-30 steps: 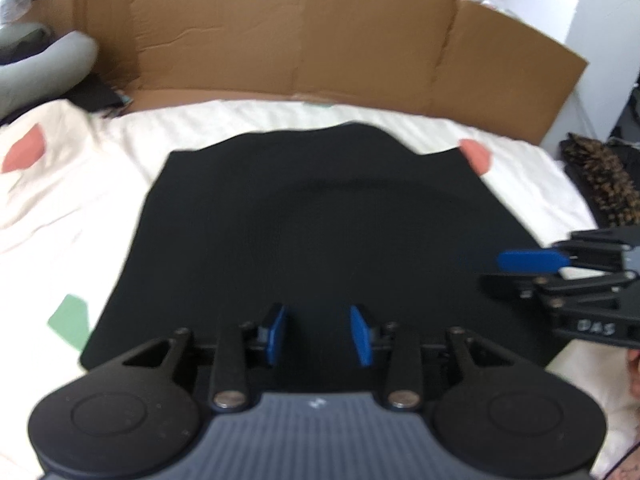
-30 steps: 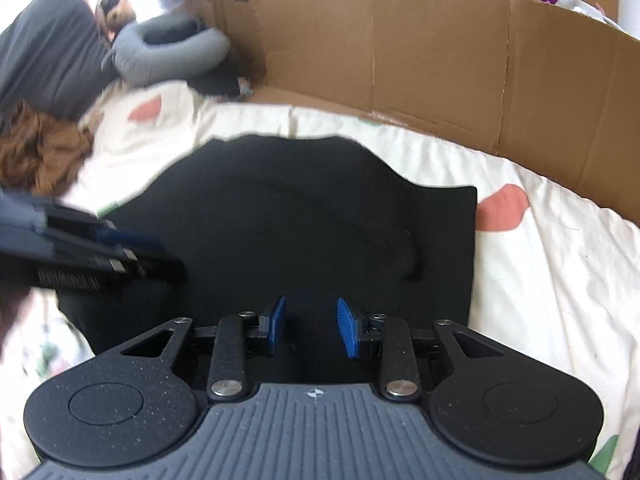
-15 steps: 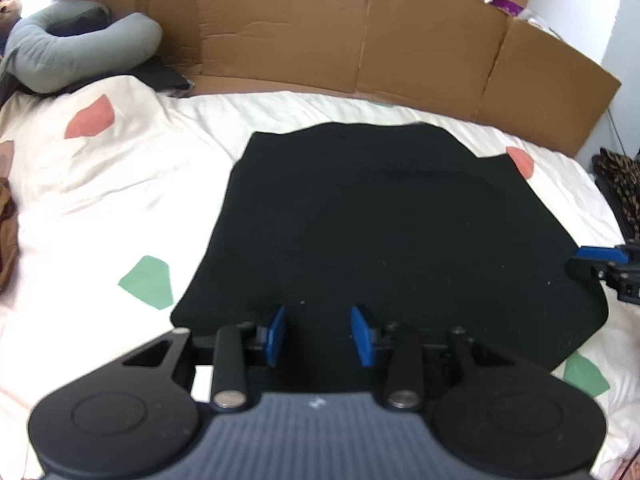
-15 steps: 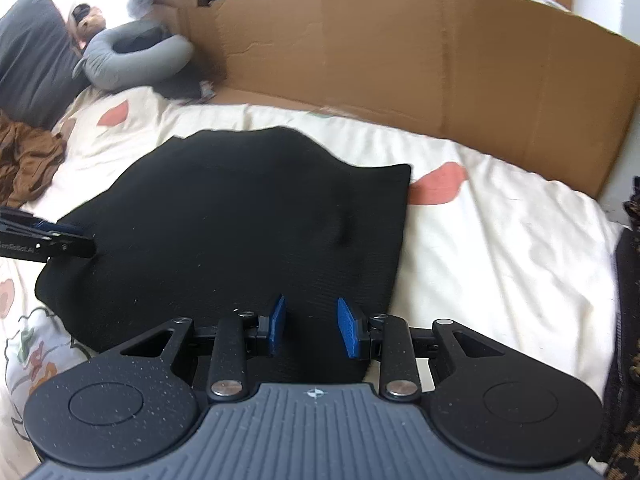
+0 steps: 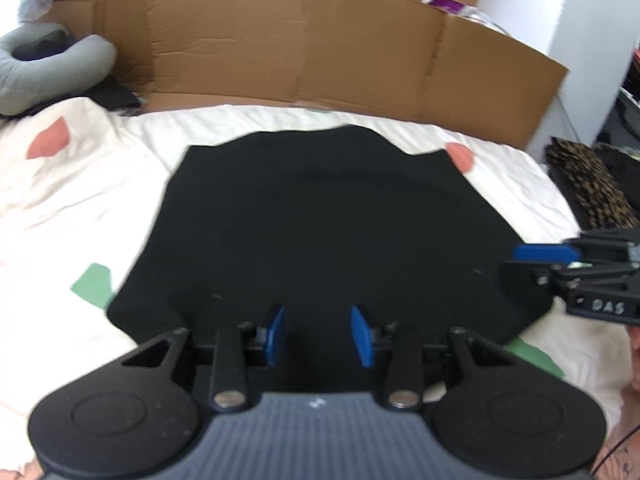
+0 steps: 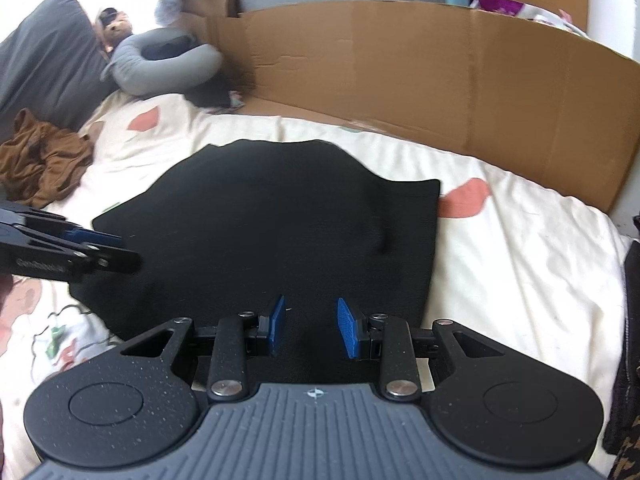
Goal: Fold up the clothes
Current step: 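Withdraw both open grippers from the black pants bundle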
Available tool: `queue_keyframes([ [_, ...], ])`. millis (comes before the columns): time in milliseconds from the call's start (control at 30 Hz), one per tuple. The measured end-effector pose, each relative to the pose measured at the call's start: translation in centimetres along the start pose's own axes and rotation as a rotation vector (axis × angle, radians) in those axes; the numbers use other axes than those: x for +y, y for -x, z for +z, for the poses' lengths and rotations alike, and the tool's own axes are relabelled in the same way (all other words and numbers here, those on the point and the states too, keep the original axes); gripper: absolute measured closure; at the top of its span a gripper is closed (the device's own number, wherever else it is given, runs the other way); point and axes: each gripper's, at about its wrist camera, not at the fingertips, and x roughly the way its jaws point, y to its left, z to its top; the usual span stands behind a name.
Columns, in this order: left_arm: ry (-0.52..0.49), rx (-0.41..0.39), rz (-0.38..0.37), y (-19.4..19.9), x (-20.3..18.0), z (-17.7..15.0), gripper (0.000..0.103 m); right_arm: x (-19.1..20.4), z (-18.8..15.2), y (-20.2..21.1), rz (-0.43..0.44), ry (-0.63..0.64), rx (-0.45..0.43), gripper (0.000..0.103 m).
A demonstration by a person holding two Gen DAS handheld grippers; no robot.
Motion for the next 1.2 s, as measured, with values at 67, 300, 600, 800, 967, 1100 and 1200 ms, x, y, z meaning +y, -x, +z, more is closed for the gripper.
queue_keyframes([
  [67,-0.012,0.012,-0.034,0.0,-0.8,-0.5,0.063,0.9,-0.3,0.1,0.019,0.017,0.005,0.067],
  [300,-0.099,0.034,-0.038,-0.4,-2.8,-2.4,0.063,1.8,-1.7,-0.4,0.003,0.055,0.047,0.067],
  [600,-0.081,0.051,0.039,-0.2,-0.6,-3.2,0.069,0.8,-3.3,-0.5,-0.062,0.071,0.098,0.068],
  [800,-0.065,0.045,0.073,0.7,0.9,-3.8,0.073,-1.1,-4.0,0.2,-0.096,0.024,0.106,0.069],
  [967,-0.072,0.034,0.09,1.2,1.7,-4.3,0.075,-2.1,-4.2,0.7,-0.12,-0.015,0.113,0.069],
  [1100,-0.054,0.029,0.135,1.9,2.1,-4.3,0.075,-2.9,-4.3,1.2,-0.135,-0.054,0.116,0.068],
  [1200,0.001,0.036,0.149,2.5,3.4,-4.7,0.074,-3.9,-4.3,1.9,-0.117,-0.13,0.108,0.068],
])
